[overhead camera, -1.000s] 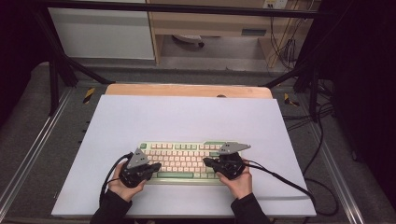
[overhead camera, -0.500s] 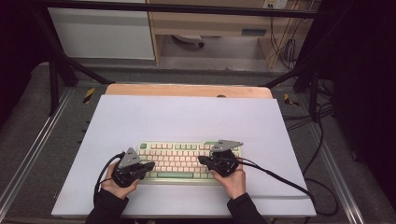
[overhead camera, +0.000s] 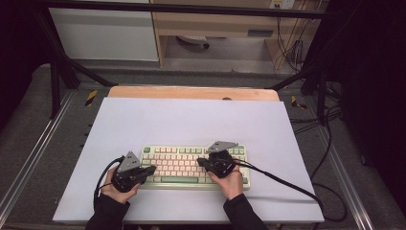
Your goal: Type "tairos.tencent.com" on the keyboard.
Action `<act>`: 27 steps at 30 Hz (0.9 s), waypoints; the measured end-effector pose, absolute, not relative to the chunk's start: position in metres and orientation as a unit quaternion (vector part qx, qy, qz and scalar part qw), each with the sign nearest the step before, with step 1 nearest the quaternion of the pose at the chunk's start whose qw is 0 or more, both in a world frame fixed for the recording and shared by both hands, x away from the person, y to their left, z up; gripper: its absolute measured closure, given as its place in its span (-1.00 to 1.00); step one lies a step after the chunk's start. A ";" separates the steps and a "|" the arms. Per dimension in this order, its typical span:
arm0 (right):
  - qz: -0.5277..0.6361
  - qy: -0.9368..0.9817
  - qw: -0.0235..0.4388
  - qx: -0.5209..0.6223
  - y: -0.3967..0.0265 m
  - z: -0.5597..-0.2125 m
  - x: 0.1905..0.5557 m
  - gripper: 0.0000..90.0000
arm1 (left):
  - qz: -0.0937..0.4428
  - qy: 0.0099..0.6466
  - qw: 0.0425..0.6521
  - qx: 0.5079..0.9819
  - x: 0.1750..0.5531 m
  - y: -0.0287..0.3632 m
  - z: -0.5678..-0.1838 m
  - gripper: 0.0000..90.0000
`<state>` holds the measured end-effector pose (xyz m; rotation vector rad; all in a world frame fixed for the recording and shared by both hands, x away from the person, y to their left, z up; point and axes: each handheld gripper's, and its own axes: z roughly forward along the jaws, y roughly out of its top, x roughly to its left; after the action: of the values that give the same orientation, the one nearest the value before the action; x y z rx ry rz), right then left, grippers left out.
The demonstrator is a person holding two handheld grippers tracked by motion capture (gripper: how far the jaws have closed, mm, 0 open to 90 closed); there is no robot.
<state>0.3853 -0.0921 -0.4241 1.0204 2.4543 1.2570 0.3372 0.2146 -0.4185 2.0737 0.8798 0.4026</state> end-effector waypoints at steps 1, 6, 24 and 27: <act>0.423 0.831 0.099 0.346 -0.092 -0.425 0.386 1.00 | 0.160 0.350 0.414 0.825 0.337 0.215 -0.419 1.00; 0.423 0.830 0.098 0.350 -0.090 -0.428 0.389 1.00 | 0.159 0.351 0.414 0.825 0.337 0.215 -0.419 1.00; 0.431 0.828 0.100 0.344 -0.092 -0.424 0.386 1.00 | 0.160 0.353 0.416 0.823 0.338 0.216 -0.418 1.00; 0.437 0.827 0.100 0.339 -0.094 -0.419 0.383 1.00 | 0.159 0.354 0.417 0.822 0.338 0.217 -0.418 1.00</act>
<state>0.3826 -0.0936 -0.4191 1.0024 2.4443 1.2910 0.3381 0.2166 -0.4182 2.0637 0.8874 0.3992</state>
